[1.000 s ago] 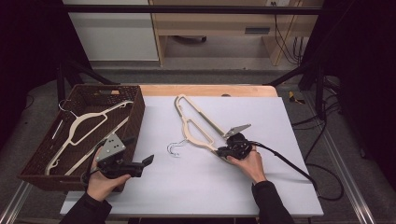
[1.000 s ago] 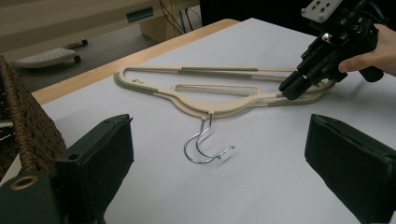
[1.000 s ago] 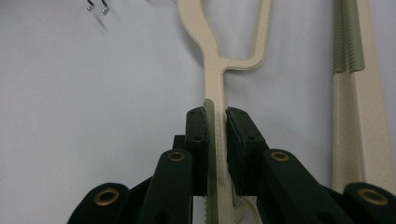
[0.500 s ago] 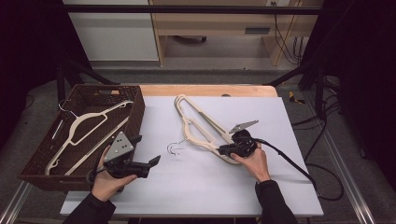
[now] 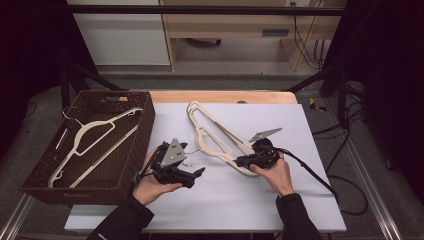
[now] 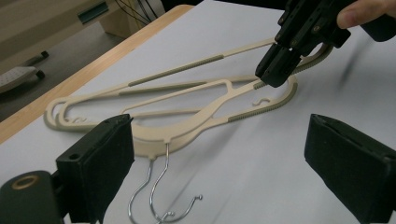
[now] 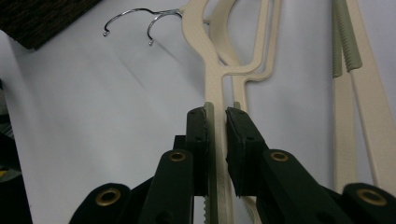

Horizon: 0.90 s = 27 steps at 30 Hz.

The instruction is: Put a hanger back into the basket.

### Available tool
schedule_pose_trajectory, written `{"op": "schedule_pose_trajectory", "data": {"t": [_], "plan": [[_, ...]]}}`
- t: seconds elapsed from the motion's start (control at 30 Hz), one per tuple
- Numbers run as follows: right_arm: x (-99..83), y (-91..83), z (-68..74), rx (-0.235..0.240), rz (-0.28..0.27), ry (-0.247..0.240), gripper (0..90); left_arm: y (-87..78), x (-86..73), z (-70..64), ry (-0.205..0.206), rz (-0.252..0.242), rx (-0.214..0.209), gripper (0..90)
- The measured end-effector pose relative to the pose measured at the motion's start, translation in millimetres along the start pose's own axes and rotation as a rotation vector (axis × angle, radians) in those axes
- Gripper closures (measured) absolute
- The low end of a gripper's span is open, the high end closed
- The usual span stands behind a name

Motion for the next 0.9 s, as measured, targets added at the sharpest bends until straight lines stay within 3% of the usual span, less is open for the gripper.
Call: {"op": "schedule_pose_trajectory", "data": {"t": [0.17, 0.37, 0.4, 0.57, 0.73, 0.83, 0.9], "plan": [[-0.7, -2.4, 3.1, -0.003, 0.001, 0.005, 79.9, 25.3, 8.8, 2.1, 0.061, 0.065, 0.004, 10.9], [0.7, -2.9, 5.4, 0.003, 0.006, -0.003, 79.8, 58.2, 17.1, 8.6, 0.088, 0.105, 0.0, 15.8], [1.3, -2.5, 7.1, 0.008, 0.008, 0.013, 79.8, 62.4, 17.6, 9.2, 0.092, 0.115, 0.0, 17.1], [1.7, -2.2, 7.6, 0.007, 0.019, 0.002, 79.9, 88.6, 16.1, 12.0, 0.149, 0.176, 0.027, 22.2], [2.4, -2.3, 9.4, 0.016, 0.017, 0.007, 79.8, 102.6, 12.5, 12.2, 0.197, 0.217, 0.064, 28.4], [2.4, -2.5, 9.6, 0.027, 0.016, -0.005, 79.8, 105.0, 11.5, 14.3, 0.239, 0.234, 0.089, 36.6], [2.4, -2.8, 9.7, 0.025, 0.022, 0.0, 79.8, 106.4, 11.3, 15.0, 0.244, 0.228, 0.095, 42.3]]}}
Point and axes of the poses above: each handheld gripper's, and its own axes: y roughly forward along the jaws, x roughly out of its top, z roughly to its left, the point moved 2 cm from there along y, roughly forward along the jaws, and after that the axes turned 15 degrees about z, right-handed, at the moved point
